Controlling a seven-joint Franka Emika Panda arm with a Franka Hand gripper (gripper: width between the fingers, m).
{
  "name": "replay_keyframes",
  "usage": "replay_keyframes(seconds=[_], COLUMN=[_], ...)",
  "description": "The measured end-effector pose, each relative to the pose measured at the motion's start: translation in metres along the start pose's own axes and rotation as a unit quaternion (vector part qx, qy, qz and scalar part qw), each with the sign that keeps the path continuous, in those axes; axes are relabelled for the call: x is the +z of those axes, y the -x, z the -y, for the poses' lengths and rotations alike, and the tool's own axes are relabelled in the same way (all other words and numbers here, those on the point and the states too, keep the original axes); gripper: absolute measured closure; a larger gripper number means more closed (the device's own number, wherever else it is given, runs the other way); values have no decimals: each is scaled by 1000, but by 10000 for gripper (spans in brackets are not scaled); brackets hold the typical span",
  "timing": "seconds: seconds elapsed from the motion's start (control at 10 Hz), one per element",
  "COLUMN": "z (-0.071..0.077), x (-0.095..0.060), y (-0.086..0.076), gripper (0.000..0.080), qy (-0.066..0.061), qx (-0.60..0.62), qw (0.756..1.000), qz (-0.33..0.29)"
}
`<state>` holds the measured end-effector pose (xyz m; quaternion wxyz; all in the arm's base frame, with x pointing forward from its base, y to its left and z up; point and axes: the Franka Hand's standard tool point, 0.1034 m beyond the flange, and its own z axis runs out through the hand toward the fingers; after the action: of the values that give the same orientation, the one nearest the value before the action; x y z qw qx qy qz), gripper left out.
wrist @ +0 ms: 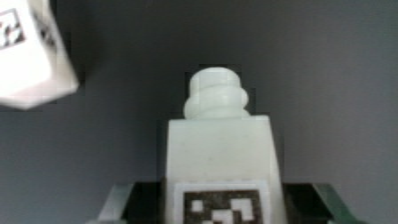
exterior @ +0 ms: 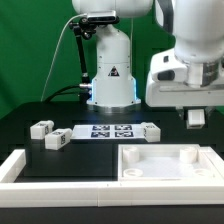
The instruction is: Assemble one leg
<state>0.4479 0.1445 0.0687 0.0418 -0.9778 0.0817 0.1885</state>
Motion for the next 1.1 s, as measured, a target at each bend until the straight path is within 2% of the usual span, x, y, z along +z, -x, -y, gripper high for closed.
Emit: replay_keyframes(seconds=[0.1,0.2,0.4,0.6,0.7,0.8,0.9,1.0,1.1], z=[-11,-17,-17,-7,1,7,14,11,10], x=[-8,-19,-43,-37,-39,-37,-40,-48,-56], y=[-6,-10,-13,-9,-7,-4,-12,-25,-33], gripper=[512,512,512,512,512,512,512,512,512], qy=[9,12,1,-23,-42,-53,-49,-36,-28], qx=[-11,-16,-23,-27,-32,-45,-77,-101,-120], qw=[999,996,983,965,951,939,930,928,923], qz=[-49,-83,-183,-258,-305,-337,-356,-357,-364])
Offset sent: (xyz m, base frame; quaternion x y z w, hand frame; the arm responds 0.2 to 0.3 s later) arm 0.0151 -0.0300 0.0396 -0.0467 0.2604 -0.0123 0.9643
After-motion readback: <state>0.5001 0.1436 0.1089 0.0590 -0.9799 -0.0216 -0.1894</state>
